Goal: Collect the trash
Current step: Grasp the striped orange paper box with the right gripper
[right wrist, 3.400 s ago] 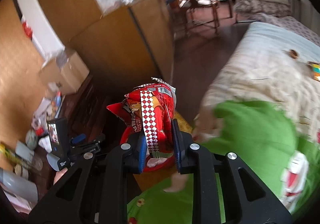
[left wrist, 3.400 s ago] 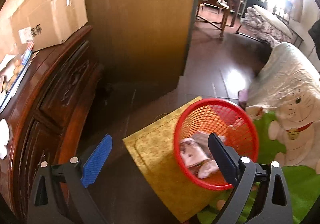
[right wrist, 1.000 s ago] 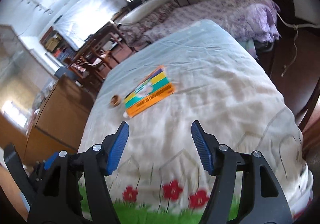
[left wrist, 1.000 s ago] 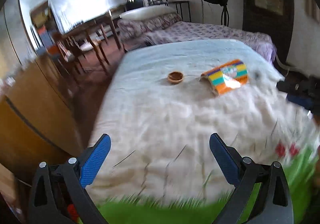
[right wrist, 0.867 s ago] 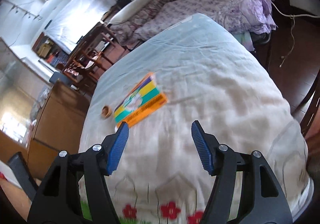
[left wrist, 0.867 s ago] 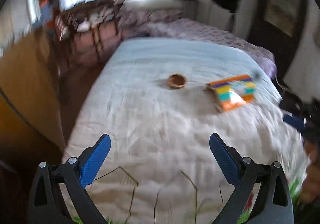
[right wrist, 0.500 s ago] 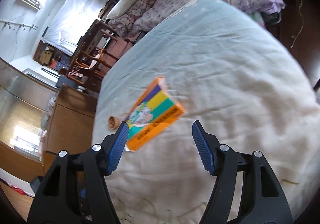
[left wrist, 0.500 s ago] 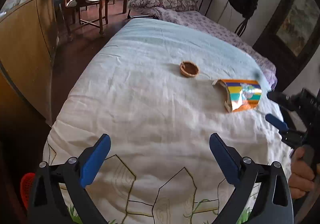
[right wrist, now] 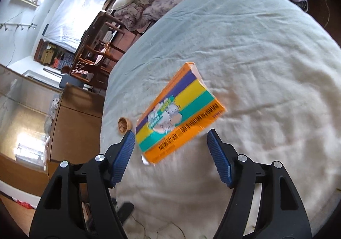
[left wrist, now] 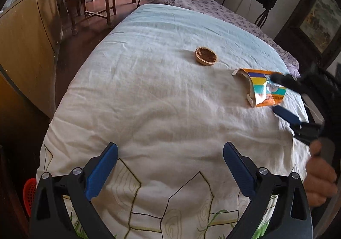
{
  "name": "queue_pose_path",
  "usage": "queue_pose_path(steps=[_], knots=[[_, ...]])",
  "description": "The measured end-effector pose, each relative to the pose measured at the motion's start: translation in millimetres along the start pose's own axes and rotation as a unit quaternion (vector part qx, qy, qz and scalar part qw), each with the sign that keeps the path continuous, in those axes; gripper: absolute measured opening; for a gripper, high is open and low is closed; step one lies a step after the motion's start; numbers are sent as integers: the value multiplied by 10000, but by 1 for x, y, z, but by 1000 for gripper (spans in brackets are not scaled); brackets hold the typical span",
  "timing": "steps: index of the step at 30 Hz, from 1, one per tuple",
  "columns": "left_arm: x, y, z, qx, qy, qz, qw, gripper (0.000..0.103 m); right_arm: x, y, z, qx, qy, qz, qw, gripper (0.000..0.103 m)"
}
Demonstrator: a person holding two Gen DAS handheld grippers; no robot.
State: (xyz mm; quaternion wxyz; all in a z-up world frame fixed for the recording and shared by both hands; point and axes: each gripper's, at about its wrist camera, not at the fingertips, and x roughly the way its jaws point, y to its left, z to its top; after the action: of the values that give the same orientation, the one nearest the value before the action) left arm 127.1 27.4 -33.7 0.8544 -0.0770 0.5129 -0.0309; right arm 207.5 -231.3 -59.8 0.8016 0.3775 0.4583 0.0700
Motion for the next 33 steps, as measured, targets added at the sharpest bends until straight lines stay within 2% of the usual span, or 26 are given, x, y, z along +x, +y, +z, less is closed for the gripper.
queue_pose_path(steps=[7, 10, 15, 23, 27, 30, 33], knots=[[2, 2, 3, -28, 34, -70, 10000, 97, 30, 24, 23, -459, -330, -380, 9977, 71], [2, 4, 3, -40, 36, -93, 9999, 97, 44, 38, 27, -821, -465, -549, 9940, 79], [3, 3, 3, -78, 38, -103, 9999, 97, 53, 52, 25, -1393, -270, -649, 9878, 82], [3, 2, 2, -97, 36, -95, 9999, 97, 48, 39, 39, -769, -273, -410, 9958, 82], [4, 1, 2, -55, 55, -48, 10000, 97, 55, 47, 36, -860, -294, -584, 9941, 85], [5, -1, 2, -4, 55, -6, 10000, 97, 65, 59, 33, -1158, -320, -792, 9896, 94], [6, -1, 2, -4, 56, 3, 10000, 97, 71, 68, 24, -1810, -315, -1310, 9742, 92]])
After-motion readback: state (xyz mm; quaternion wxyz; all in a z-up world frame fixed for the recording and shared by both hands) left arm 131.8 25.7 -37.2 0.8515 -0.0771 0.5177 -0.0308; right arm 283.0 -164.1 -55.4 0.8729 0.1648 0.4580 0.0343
